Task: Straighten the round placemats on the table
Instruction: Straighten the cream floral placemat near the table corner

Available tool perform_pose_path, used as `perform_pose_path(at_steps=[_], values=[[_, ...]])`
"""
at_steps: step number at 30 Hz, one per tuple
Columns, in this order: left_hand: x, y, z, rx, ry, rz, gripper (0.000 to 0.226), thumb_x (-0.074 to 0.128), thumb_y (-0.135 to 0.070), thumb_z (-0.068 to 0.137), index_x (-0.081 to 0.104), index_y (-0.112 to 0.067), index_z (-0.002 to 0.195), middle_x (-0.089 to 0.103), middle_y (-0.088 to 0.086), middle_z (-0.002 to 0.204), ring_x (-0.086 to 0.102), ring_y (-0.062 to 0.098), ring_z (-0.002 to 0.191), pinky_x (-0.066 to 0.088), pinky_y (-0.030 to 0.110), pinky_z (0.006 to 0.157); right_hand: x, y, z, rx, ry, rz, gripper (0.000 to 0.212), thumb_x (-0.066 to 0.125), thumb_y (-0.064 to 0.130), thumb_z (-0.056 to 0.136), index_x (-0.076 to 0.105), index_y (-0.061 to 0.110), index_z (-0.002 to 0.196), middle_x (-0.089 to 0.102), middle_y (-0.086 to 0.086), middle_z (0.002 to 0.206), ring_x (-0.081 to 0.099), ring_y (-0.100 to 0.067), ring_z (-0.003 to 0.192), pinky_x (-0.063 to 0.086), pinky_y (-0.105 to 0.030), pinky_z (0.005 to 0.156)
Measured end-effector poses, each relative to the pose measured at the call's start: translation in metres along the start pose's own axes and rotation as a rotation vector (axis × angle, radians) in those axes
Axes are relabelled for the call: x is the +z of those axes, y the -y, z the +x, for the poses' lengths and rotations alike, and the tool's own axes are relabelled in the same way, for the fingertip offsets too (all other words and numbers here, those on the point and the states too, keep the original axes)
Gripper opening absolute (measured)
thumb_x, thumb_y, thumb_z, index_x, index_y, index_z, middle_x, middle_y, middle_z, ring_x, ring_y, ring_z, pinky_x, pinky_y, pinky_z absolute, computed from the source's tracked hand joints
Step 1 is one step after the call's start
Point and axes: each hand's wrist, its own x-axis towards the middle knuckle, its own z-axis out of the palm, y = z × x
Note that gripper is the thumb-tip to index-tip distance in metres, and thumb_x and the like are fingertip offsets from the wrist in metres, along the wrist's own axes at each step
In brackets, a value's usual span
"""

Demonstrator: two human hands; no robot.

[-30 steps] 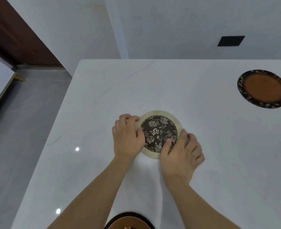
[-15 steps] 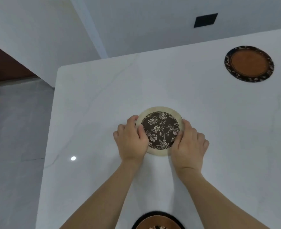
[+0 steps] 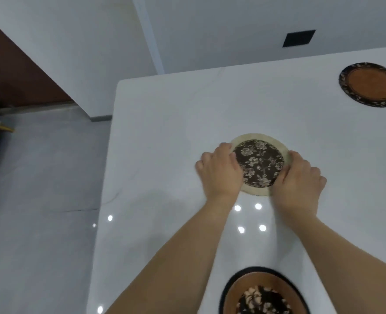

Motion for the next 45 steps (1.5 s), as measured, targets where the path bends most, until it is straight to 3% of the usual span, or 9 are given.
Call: perform_pose_path(at_steps=[4, 6, 9, 14, 19, 27, 35, 41, 45], values=[[-0.039, 0.028, -0.002, -0.052, 0.225, -0.353, 0.022, 0.047, -0.021, 0.094, 0.049, -0.022, 0.116, 0.066, 0.005, 0.103, 0.058, 0.026, 0.1, 0.043, 0.042, 0.093, -0.004, 0.043, -0.022, 0.118, -0.045, 0.107, 0.039, 0.041, 0.008, 0.084, 0.05, 0.011, 0.122, 0.061, -0.02, 0.102, 0.048, -0.041, 0.089, 0.036, -0.046, 0.082], [-0.075, 0.064, -0.003, -0.13, 0.178, -0.456, 0.023, 0.047, -0.016, 0.094, 0.048, -0.02, 0.116, 0.065, 0.01, 0.103, 0.061, 0.03, 0.095, 0.049, 0.045, 0.087, 0.001, 0.087, -0.041, 0.029, -0.031, 0.131, 0.042, 0.044, 0.007, 0.081, 0.052, 0.011, 0.123, 0.062, -0.019, 0.101, 0.049, -0.041, 0.086, 0.036, -0.045, 0.078], [-0.131, 0.141, 0.002, -0.082, 0.075, -0.245, 0.027, 0.047, -0.017, 0.094, 0.048, -0.021, 0.121, 0.067, 0.009, 0.101, 0.061, 0.033, 0.096, 0.047, 0.047, 0.086, 0.02, 0.163, -0.068, -0.079, 0.025, 0.213, 0.044, 0.046, 0.007, 0.083, 0.052, 0.011, 0.126, 0.062, -0.018, 0.1, 0.05, -0.038, 0.086, 0.033, -0.041, 0.076], [-0.161, 0.233, 0.016, 0.014, 0.054, 0.004, 0.031, 0.042, -0.016, 0.097, 0.05, -0.016, 0.127, 0.065, 0.004, 0.102, 0.052, 0.027, 0.106, 0.04, 0.043, 0.093, 0.073, 0.234, -0.123, -0.003, 0.067, 0.147, 0.04, 0.042, 0.008, 0.086, 0.049, 0.011, 0.126, 0.059, -0.009, 0.093, 0.048, -0.03, 0.086, 0.03, -0.04, 0.08], [-0.143, 0.254, 0.013, 0.14, -0.004, -0.168, 0.031, 0.037, -0.015, 0.098, 0.049, -0.011, 0.127, 0.059, 0.001, 0.116, 0.037, 0.01, 0.104, 0.038, 0.031, 0.094, 0.088, 0.235, -0.119, -0.016, -0.007, 0.016, 0.034, 0.044, 0.011, 0.085, 0.051, 0.009, 0.119, 0.056, -0.007, 0.083, 0.047, -0.03, 0.077, 0.032, -0.041, 0.073], [-0.148, 0.247, 0.013, 0.05, -0.072, -0.029, 0.033, 0.041, -0.003, 0.092, 0.054, -0.012, 0.121, 0.056, 0.003, 0.109, 0.048, 0.025, 0.104, 0.038, 0.038, 0.097, 0.082, 0.24, -0.12, 0.002, 0.003, 0.067, 0.034, 0.043, 0.012, 0.088, 0.048, 0.012, 0.121, 0.059, -0.005, 0.09, 0.046, -0.029, 0.081, 0.03, -0.04, 0.078], [-0.149, 0.248, 0.016, 0.065, -0.019, -0.056, 0.037, 0.046, -0.012, 0.096, 0.053, -0.013, 0.132, 0.055, 0.004, 0.105, 0.046, 0.023, 0.097, 0.038, 0.036, 0.089, 0.079, 0.241, -0.12, 0.039, 0.028, 0.086, 0.033, 0.04, 0.016, 0.093, 0.053, 0.012, 0.124, 0.064, -0.006, 0.1, 0.049, -0.029, 0.088, 0.026, -0.036, 0.084], [-0.156, 0.252, 0.022, 0.085, 0.037, -0.199, 0.024, 0.048, -0.017, 0.096, 0.056, -0.015, 0.118, 0.056, 0.001, 0.107, 0.049, 0.022, 0.103, 0.035, 0.034, 0.092, 0.079, 0.242, -0.121, 0.048, 0.008, 0.083, 0.032, 0.039, 0.019, 0.095, 0.055, 0.013, 0.122, 0.066, -0.007, 0.099, 0.052, -0.029, 0.092, 0.029, -0.038, 0.09], [-0.167, 0.255, 0.052, -0.04, 0.187, -0.225, 0.01, 0.051, -0.029, 0.093, 0.055, -0.023, 0.1, 0.061, -0.009, 0.087, 0.059, 0.019, 0.092, 0.039, 0.038, 0.091, 0.078, 0.241, -0.121, 0.029, -0.012, 0.094, 0.032, 0.039, 0.017, 0.094, 0.055, 0.014, 0.122, 0.066, -0.006, 0.101, 0.052, -0.028, 0.092, 0.031, -0.039, 0.091]])
